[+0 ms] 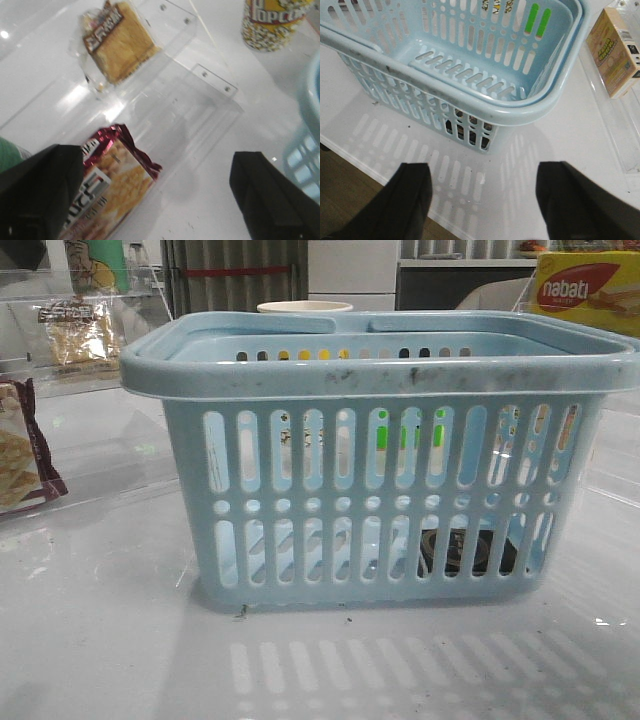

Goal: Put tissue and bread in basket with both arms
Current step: 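Reach the left gripper to the bagged bread on the upper shelf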

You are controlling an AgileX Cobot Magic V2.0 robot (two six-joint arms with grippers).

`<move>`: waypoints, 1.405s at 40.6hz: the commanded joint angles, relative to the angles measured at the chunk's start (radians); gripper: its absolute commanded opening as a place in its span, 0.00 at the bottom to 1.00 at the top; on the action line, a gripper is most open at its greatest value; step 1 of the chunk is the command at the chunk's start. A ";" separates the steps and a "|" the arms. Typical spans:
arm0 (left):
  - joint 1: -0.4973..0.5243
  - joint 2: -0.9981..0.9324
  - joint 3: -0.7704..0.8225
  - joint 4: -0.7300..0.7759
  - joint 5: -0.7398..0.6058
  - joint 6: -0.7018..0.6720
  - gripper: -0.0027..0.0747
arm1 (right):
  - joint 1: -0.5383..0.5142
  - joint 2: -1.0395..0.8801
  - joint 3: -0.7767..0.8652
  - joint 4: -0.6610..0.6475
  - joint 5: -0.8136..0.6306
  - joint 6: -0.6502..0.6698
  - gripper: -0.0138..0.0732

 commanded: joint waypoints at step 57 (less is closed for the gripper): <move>0.090 0.541 -0.509 0.028 -0.171 0.000 0.41 | -0.002 0.000 -0.026 -0.009 -0.069 -0.013 0.79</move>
